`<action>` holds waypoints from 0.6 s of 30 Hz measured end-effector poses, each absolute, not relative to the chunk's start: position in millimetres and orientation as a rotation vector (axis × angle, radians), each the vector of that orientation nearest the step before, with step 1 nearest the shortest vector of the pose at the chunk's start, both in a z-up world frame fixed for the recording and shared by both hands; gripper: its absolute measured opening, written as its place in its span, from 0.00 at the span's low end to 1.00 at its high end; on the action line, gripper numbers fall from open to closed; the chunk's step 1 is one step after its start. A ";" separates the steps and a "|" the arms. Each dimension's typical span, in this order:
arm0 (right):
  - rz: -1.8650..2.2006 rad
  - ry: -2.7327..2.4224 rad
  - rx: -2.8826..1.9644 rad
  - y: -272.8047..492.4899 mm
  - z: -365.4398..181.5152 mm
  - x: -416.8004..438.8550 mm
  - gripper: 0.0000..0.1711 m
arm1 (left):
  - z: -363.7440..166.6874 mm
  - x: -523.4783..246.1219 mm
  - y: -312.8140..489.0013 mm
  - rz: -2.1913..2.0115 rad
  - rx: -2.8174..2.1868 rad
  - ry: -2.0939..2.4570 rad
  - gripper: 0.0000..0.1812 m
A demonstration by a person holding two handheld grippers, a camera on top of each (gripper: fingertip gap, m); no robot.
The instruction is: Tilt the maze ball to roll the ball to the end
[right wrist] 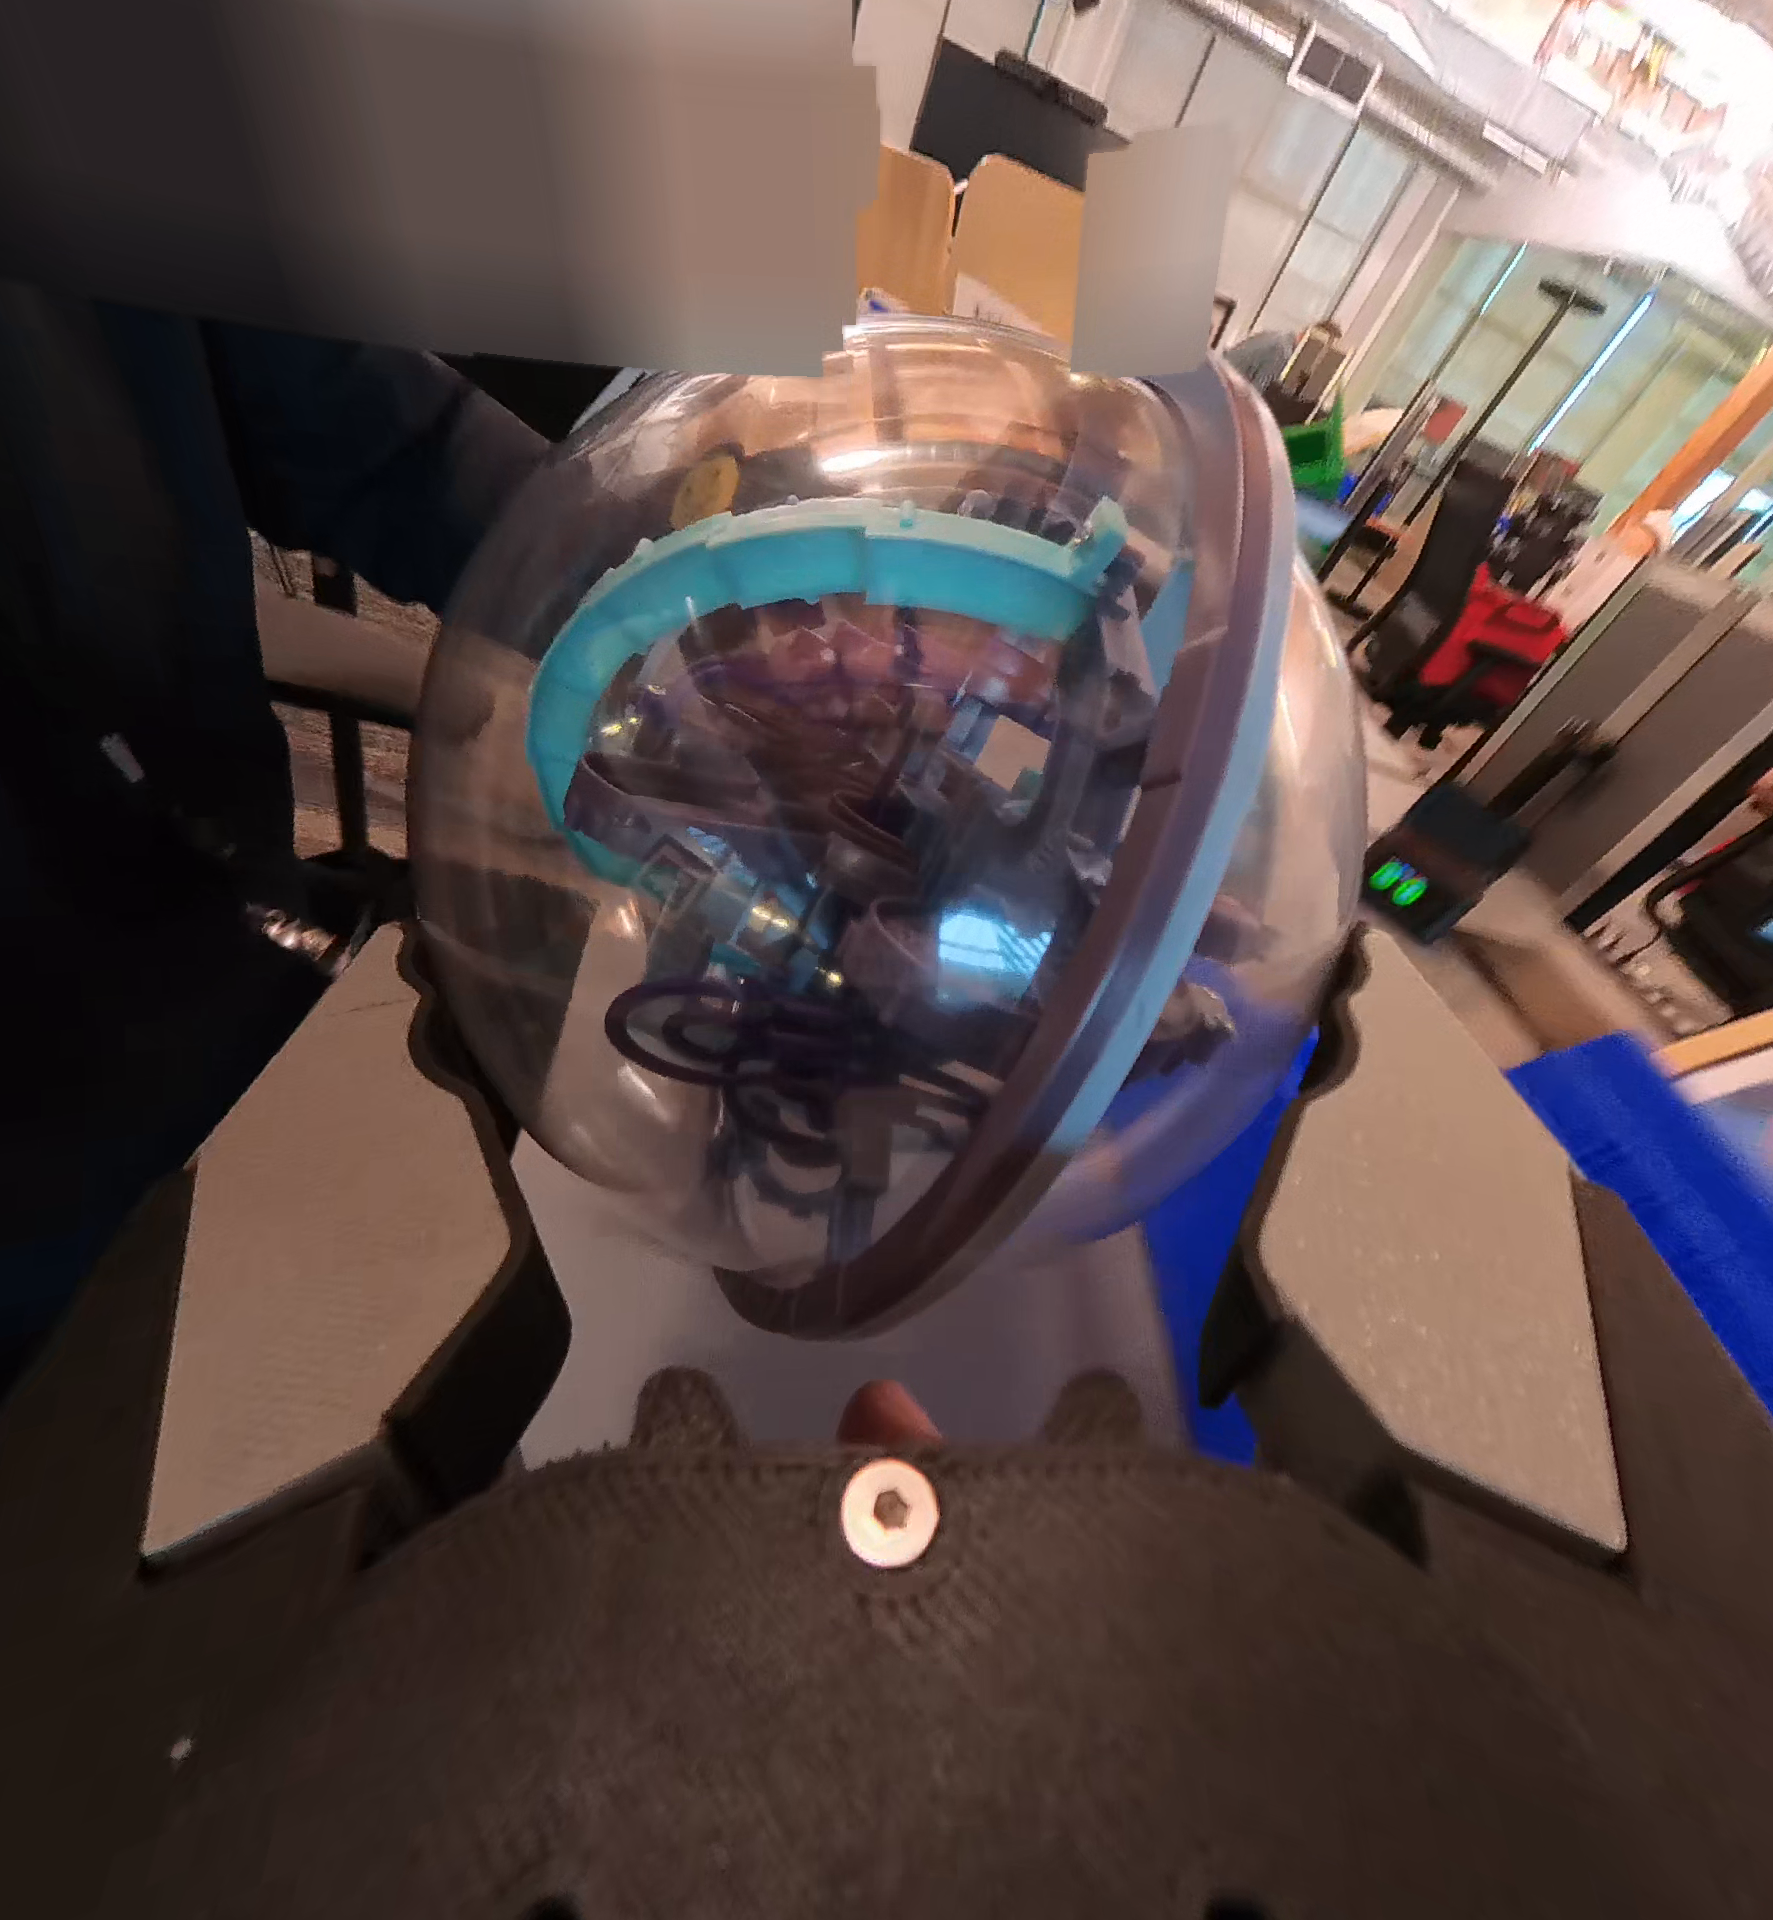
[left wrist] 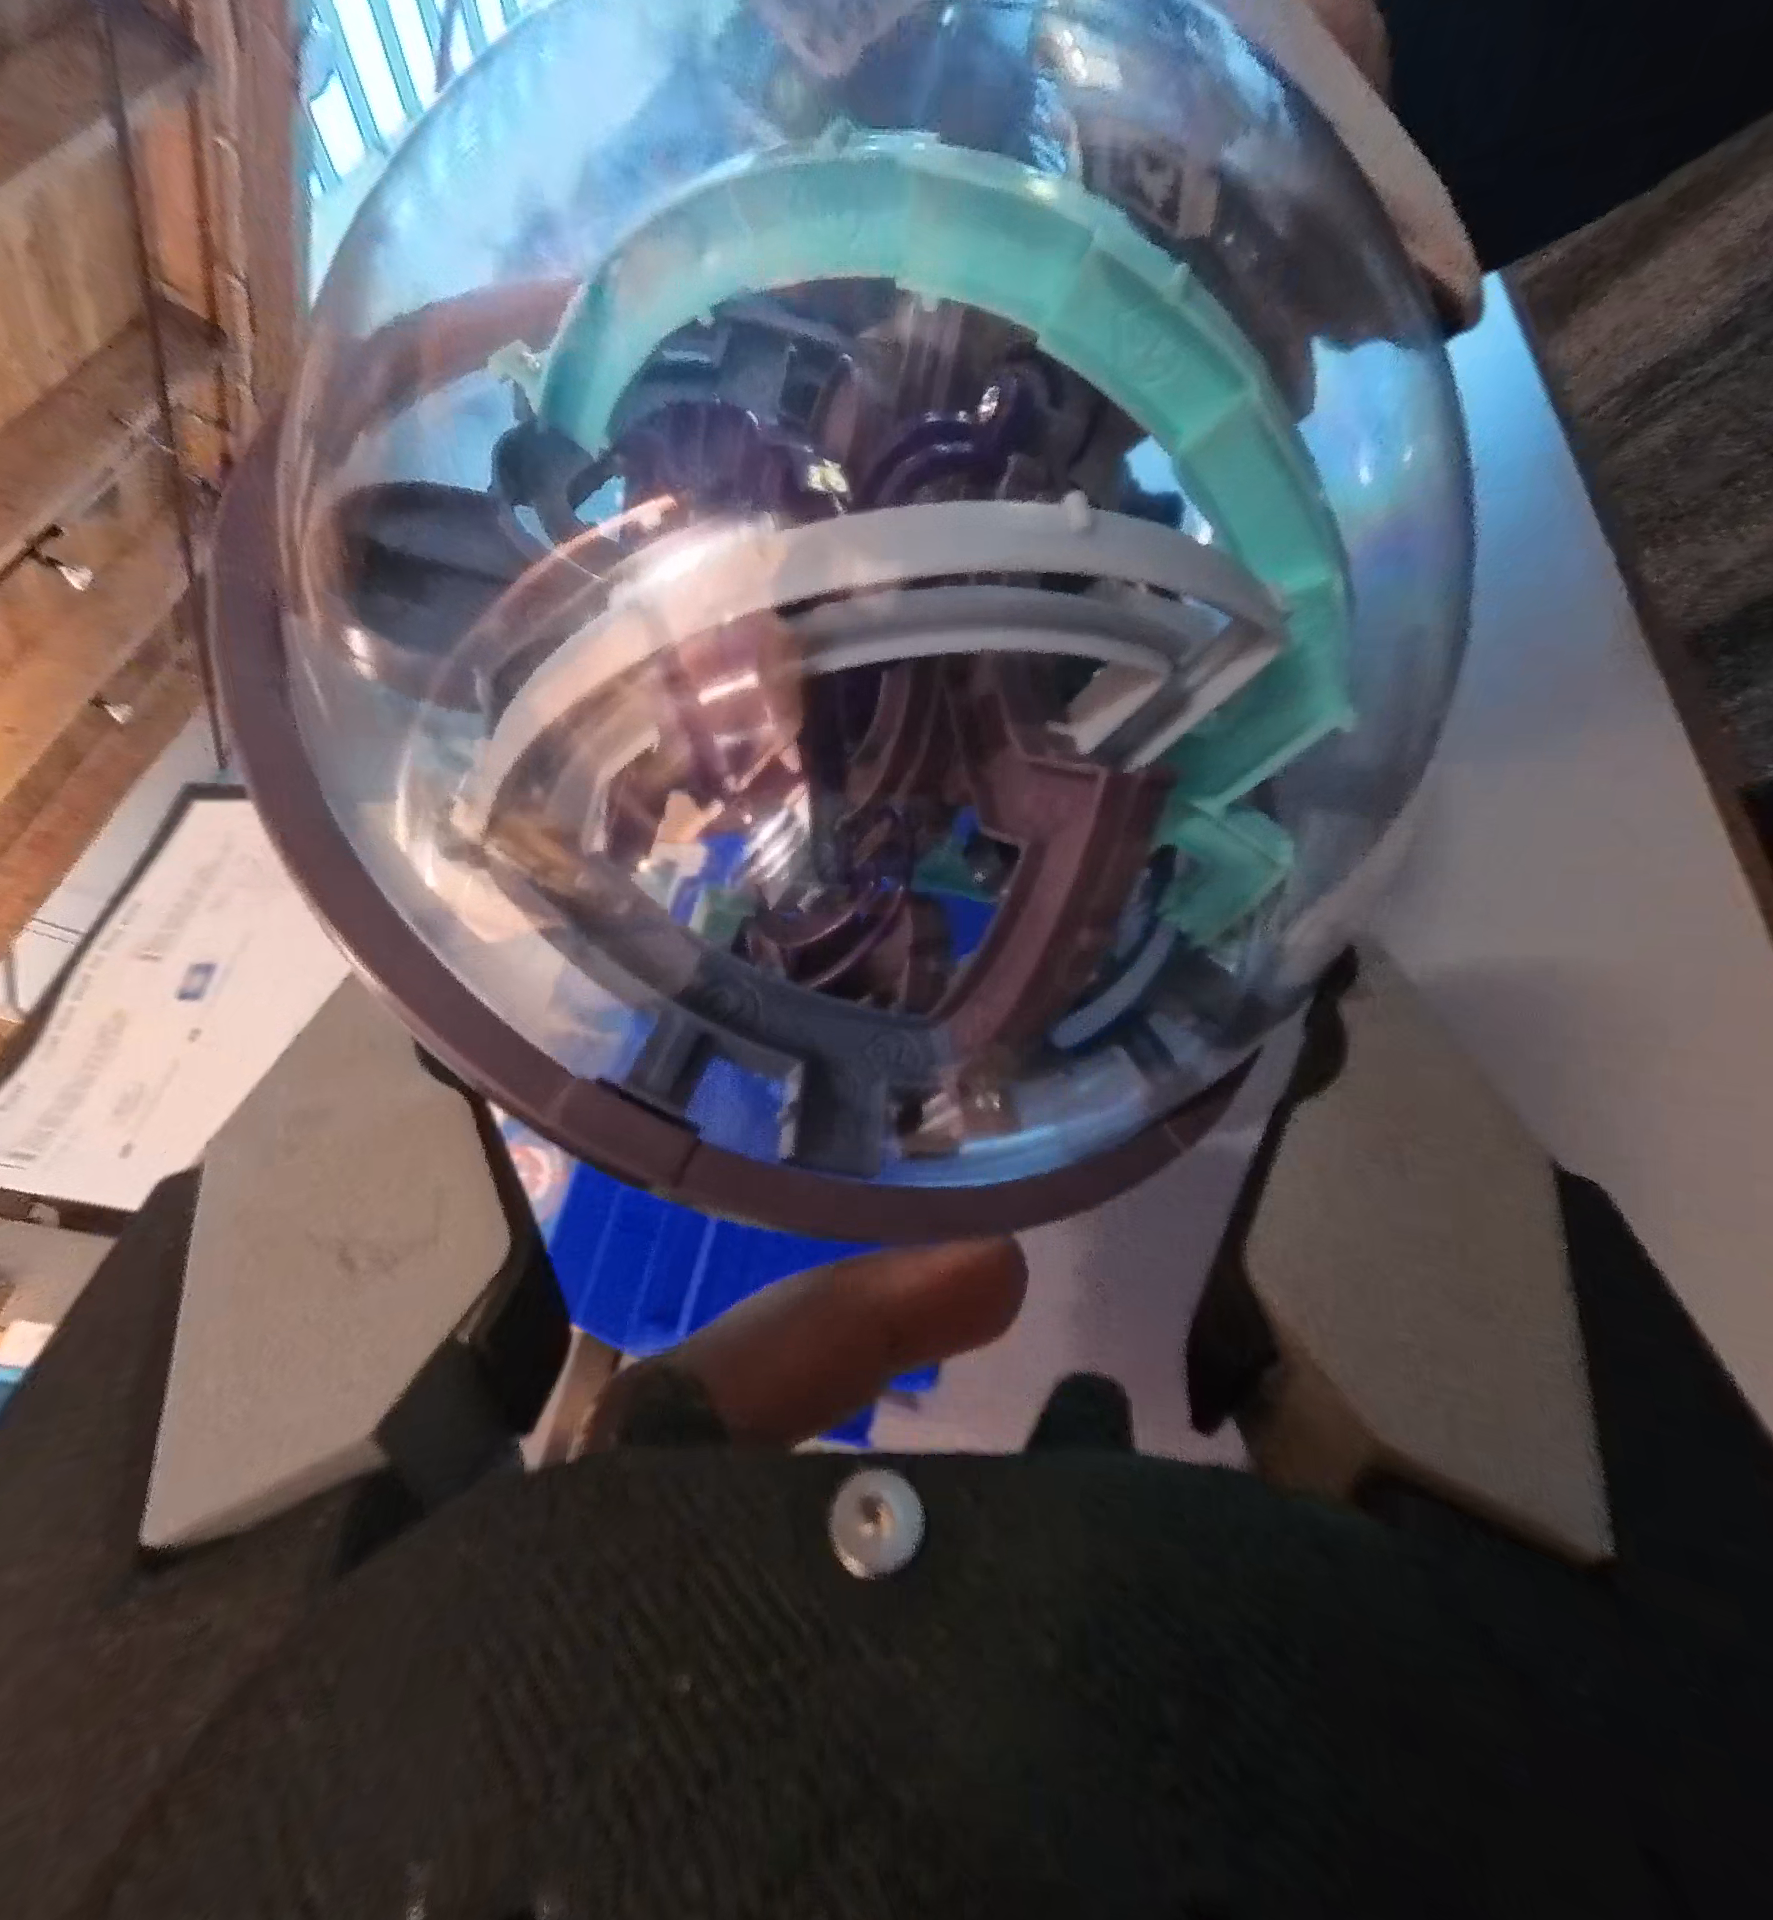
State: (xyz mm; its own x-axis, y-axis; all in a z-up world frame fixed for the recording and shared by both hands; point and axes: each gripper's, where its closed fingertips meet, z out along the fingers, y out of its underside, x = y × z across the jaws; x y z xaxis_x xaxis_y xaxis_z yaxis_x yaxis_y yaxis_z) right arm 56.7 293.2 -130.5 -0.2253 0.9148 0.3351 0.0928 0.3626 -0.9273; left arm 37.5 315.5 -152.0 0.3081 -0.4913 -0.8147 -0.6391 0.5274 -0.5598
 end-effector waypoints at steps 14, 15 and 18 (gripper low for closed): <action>1.022 -1.701 -1.135 298.5 -205.5 57.6 0.92 | -225.4 35.7 316.3 0.040 -1.252 1.294 0.86; 1.025 -1.703 -1.141 298.7 -207.3 57.5 0.92 | -227.3 35.7 316.4 0.036 -1.254 1.290 0.86; 1.040 -1.699 -1.143 298.6 -207.0 57.6 0.92 | -227.3 36.2 316.1 0.024 -1.261 1.280 0.86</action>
State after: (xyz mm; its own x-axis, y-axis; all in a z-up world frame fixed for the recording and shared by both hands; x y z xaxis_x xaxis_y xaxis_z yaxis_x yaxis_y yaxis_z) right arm 57.6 298.6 -207.0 -0.2516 0.9513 0.1781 0.2742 0.2466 -0.9295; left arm 36.2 316.1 -227.3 0.3790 -0.5989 -0.7055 -0.6246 0.3969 -0.6725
